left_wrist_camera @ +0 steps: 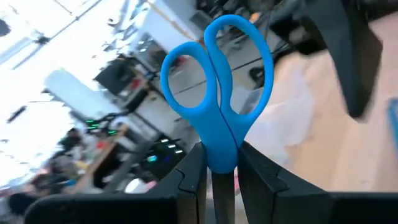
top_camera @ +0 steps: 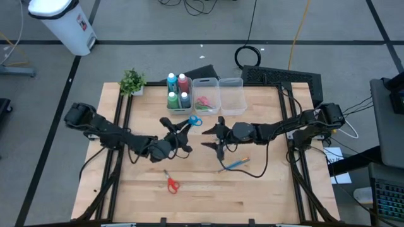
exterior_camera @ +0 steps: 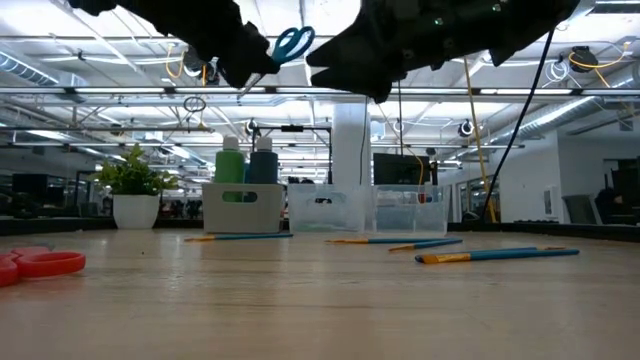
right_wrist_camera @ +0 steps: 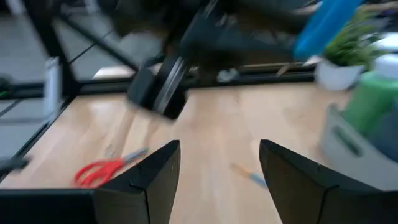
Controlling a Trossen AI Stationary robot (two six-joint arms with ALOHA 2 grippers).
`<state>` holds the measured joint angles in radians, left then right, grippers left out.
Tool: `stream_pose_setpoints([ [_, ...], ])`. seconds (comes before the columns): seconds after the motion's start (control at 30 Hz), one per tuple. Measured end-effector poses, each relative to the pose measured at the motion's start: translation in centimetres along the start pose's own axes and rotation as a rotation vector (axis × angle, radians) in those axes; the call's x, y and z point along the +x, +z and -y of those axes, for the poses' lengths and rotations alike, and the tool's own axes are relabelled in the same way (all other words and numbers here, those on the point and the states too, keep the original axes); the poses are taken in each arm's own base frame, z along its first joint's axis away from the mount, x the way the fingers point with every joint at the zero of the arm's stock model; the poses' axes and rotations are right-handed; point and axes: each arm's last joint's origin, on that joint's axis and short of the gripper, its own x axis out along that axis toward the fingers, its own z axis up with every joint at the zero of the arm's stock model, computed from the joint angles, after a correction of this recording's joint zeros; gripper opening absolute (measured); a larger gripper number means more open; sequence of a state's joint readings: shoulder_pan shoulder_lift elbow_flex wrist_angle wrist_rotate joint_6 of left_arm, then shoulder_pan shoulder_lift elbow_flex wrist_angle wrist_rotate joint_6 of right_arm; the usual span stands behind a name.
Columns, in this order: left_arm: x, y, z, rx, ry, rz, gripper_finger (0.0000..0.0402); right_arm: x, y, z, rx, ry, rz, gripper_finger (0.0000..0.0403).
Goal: Pick & Place Paint Supplies
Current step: Put the blue scissors into the left transparent bin
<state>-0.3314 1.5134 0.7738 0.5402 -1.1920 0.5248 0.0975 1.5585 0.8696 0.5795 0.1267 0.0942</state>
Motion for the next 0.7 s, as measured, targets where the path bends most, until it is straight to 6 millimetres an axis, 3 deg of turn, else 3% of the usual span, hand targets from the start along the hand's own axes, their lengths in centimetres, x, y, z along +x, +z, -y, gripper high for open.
stream_pose_setpoints([
  [0.47, 0.1, 0.3, 0.6, 0.020, 0.021, 0.024, 0.0068, -0.2, 1.5, 0.7, 0.059, -0.200, 0.169, 0.0210],
  [0.7, 0.0, 0.4, 0.8, 0.014, -0.024, 0.056, 0.0068, -0.3, 2.2, 0.9, 0.077, -0.201, 0.237, 0.0210],
])
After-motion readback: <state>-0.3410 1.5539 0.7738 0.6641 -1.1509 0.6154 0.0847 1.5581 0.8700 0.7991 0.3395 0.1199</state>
